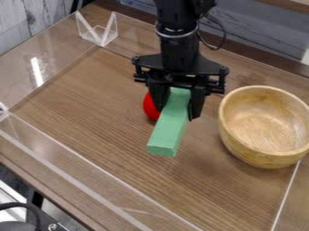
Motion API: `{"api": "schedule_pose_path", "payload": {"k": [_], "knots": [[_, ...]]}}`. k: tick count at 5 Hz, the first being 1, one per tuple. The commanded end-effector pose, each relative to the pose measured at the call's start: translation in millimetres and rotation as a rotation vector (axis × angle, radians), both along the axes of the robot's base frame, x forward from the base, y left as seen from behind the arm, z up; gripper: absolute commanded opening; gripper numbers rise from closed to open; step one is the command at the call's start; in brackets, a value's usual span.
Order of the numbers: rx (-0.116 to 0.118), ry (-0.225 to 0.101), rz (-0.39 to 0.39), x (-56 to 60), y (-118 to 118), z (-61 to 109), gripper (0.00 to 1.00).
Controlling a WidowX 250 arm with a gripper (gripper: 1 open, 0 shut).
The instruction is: Remove the green block from the brown bowl and put it on the table
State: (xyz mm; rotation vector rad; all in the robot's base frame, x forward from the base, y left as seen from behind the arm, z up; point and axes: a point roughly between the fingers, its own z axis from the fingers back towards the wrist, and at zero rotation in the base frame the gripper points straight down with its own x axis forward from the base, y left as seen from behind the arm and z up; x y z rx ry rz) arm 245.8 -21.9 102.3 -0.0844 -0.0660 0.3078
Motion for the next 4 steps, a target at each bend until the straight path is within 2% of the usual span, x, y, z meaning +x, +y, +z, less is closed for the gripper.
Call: {"api": "schedule_pose_path", "payload": {"k": [1, 4], "knots": [[0.006, -0.023, 0.008, 5.3, 3.9, 3.7, 0.00], [0.015, -0.013, 0.025, 14.3, 8.9, -4.1, 0.00]]}}
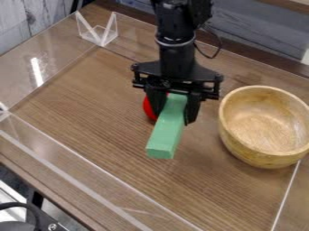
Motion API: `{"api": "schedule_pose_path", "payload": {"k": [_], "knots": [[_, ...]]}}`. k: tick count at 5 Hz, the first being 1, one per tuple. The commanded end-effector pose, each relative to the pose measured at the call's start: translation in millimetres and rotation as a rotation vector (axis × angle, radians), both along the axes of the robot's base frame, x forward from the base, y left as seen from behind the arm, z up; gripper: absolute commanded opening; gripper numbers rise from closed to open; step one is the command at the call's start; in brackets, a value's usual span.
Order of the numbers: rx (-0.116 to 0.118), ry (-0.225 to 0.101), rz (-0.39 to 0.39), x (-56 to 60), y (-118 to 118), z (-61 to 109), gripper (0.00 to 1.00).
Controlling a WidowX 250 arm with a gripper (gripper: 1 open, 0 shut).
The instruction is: Remove the green block from the brown bowl and put it on the table
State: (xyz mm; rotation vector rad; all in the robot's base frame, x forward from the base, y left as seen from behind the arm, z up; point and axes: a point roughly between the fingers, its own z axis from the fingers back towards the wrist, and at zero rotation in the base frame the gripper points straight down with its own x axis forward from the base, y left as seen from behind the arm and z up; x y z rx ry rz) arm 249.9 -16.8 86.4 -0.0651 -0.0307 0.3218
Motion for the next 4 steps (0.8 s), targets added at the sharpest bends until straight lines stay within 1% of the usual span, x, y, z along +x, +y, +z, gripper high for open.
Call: {"api": "schedule_pose_path", "payload": {"k": [1, 4], "knots": [[0.004, -0.051, 0.019, 14.0, 5.2, 10.0, 0.00], [0.007, -0.050, 0.030, 23.1, 8.5, 5.2, 0.00]]}}
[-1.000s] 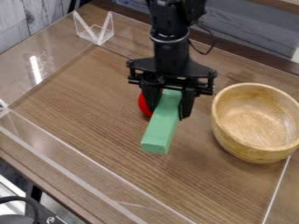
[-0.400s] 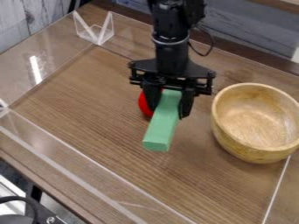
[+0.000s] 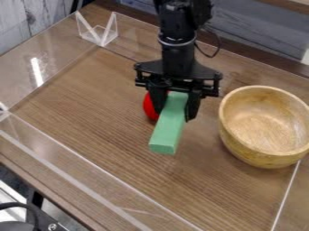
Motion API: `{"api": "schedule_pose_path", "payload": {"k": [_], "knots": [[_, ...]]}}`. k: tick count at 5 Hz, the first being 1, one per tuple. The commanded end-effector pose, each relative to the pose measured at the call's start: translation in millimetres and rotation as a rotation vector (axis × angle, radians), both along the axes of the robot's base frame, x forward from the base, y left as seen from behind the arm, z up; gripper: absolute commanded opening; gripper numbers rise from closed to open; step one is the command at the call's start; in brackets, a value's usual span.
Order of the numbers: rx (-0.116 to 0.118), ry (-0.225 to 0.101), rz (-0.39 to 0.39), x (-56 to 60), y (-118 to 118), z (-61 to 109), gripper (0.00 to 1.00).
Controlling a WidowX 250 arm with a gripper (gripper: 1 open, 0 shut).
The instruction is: Remove the green block from the brown bowl and put it on the table
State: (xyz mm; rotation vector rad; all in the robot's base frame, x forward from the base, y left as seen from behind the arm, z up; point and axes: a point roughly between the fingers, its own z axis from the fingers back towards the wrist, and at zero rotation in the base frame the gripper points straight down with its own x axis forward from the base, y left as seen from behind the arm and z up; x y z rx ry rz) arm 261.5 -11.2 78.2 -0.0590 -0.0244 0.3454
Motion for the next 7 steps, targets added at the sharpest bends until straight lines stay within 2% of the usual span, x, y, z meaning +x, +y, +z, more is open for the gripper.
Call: {"api": "schedule_pose_path", "payload": {"k": [1, 4, 7], "knots": [[0.004, -0.059, 0.009, 14.4, 3.8, 12.1, 0.00], [0.003, -0.059, 0.014, 20.1, 6.5, 10.3, 0.00], [0.043, -0.039, -0.108, -2.2, 57.8, -1.7, 0.00]]}}
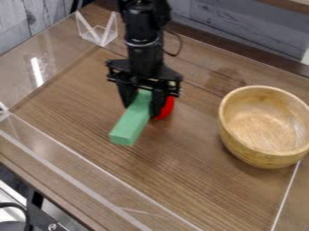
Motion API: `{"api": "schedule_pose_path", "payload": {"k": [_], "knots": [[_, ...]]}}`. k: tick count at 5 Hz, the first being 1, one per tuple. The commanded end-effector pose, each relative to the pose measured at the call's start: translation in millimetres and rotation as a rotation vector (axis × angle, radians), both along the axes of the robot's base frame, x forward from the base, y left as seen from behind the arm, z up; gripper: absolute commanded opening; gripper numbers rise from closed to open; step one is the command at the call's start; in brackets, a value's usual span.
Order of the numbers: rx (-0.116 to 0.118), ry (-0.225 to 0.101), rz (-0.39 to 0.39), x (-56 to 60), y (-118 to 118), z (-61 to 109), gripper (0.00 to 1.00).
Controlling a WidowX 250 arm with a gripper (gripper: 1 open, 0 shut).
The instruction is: Remove the green block from the brown bowl and put it on the table
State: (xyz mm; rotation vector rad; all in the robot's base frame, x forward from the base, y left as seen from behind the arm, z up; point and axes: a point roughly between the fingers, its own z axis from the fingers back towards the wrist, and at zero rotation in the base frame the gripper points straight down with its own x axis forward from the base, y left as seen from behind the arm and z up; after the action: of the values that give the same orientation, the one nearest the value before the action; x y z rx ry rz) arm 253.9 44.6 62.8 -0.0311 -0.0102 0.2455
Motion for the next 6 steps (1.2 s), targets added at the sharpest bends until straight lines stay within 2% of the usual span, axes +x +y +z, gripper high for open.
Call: {"api": "schedule_pose_path", "payload": {"k": [1, 6], "knots": [[0.021, -0.042, -0.010, -0.9, 13.5, 8.1, 0.00], [0.026, -0.004, 0.037, -11.9, 30.7, -7.4, 0.00]]}}
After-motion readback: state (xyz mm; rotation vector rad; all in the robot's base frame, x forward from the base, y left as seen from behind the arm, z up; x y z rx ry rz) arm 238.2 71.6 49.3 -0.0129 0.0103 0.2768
